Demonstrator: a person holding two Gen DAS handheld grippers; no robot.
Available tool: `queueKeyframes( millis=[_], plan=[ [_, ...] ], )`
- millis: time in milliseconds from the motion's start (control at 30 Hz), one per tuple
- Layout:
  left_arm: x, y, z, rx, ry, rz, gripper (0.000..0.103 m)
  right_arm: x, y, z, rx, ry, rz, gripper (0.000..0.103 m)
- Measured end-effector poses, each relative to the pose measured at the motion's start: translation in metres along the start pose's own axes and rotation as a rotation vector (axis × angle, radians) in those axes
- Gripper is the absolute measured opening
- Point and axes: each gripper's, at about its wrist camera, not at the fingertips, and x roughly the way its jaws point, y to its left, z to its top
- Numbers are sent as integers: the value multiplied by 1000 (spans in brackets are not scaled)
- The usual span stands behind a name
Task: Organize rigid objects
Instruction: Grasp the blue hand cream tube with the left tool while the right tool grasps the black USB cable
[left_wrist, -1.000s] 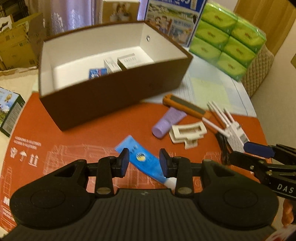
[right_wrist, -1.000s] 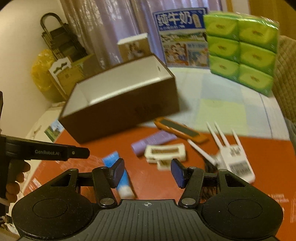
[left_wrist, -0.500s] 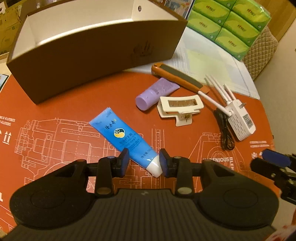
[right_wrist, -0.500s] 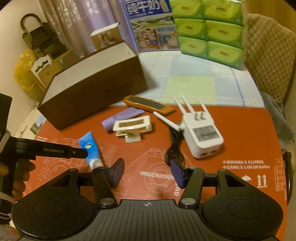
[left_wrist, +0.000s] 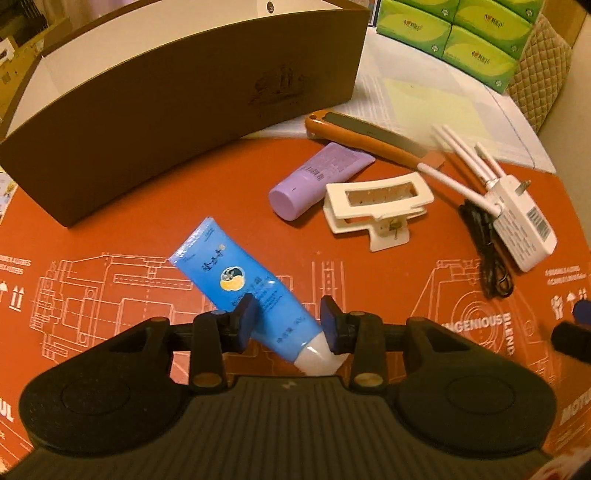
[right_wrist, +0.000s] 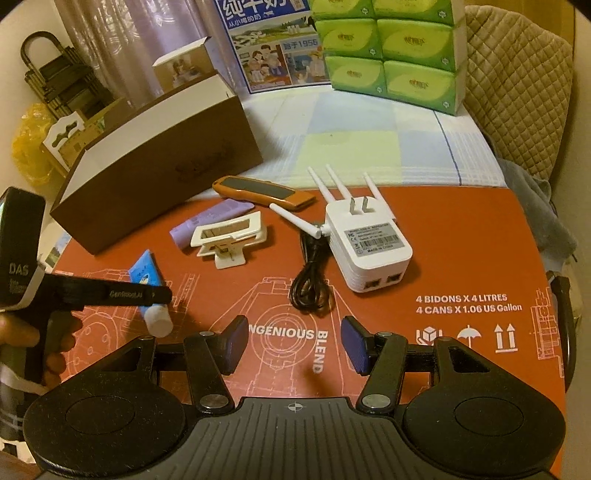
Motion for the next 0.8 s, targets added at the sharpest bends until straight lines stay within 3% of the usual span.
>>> queueKeyframes(
  millis=[200,800],
  plan=[
    [-4,9,-8,5,-4,25,37,15,3,3,-37,6,-13,53],
    [-14,49,-27,-120,39,17,43,58,0,15,-99,13,-24,52]
  ],
)
